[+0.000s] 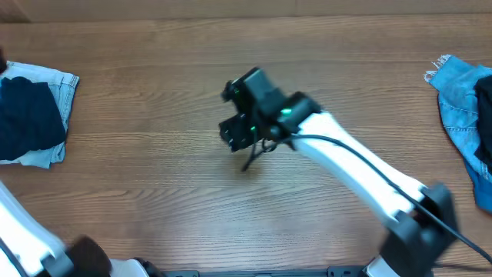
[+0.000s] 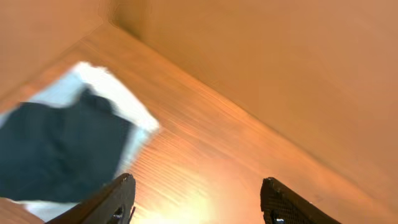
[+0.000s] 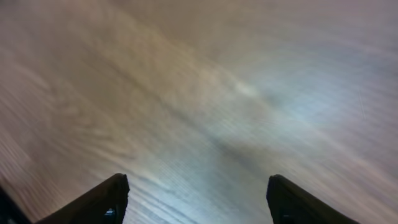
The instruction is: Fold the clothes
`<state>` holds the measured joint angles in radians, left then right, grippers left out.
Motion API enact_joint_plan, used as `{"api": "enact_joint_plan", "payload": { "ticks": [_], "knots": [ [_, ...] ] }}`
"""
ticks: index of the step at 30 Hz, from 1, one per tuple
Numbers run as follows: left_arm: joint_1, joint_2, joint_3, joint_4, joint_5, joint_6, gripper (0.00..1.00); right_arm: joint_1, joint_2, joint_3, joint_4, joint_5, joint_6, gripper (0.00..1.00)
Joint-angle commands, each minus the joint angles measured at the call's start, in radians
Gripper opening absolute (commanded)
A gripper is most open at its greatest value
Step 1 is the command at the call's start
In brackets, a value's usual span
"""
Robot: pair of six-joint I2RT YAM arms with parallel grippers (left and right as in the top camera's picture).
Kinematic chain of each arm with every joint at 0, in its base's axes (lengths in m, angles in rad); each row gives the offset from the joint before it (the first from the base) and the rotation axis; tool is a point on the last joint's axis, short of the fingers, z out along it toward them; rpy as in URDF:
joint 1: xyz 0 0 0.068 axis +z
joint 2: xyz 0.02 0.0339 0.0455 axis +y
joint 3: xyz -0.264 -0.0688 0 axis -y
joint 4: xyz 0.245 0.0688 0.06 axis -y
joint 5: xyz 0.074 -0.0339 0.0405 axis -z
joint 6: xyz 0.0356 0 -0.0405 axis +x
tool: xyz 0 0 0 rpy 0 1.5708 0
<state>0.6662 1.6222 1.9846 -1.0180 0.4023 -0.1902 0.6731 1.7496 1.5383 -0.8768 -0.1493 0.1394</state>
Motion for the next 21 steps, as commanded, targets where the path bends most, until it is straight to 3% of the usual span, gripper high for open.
{"api": "enact_joint_plan", "payload": {
  "ticks": [1,3,6,9,12,15,16,17,21],
  "knots": [
    [-0.127,-0.077,-0.003,-0.133,0.082,0.169,0.67,-0.144,-0.172,0.03,-0.009,0.104,0.098,0.77],
    [-0.261,-0.129,-0.003,-0.254,0.076,0.275,0.67,-0.301,-0.274,0.03,-0.033,0.095,0.124,0.79],
    [-0.384,-0.159,-0.003,-0.37,0.019,0.303,0.68,-0.445,-0.348,0.03,-0.066,0.068,0.123,0.81],
    [-0.6,-0.169,-0.004,-0.489,-0.118,0.325,0.73,-0.592,-0.401,0.03,-0.126,0.005,0.115,0.85],
    [-0.795,-0.169,-0.022,-0.499,-0.346,0.298,0.8,-0.639,-0.401,0.03,-0.168,-0.064,0.019,0.85],
    [-1.011,-0.169,-0.056,-0.484,-0.619,0.189,0.81,-0.643,-0.4,0.03,-0.185,-0.073,-0.017,0.86],
    [-1.071,-0.169,-0.073,-0.47,-0.682,0.156,0.83,-0.643,-0.4,0.03,-0.185,-0.073,-0.016,0.94],
    [-1.101,-0.169,-0.084,-0.457,-0.71,0.14,0.97,-0.643,-0.4,0.03,-0.185,-0.073,-0.016,1.0],
    [-1.142,-0.163,-0.107,-0.42,-0.722,0.137,1.0,-0.643,-0.4,0.03,-0.19,-0.073,-0.013,1.0]
  ]
}}
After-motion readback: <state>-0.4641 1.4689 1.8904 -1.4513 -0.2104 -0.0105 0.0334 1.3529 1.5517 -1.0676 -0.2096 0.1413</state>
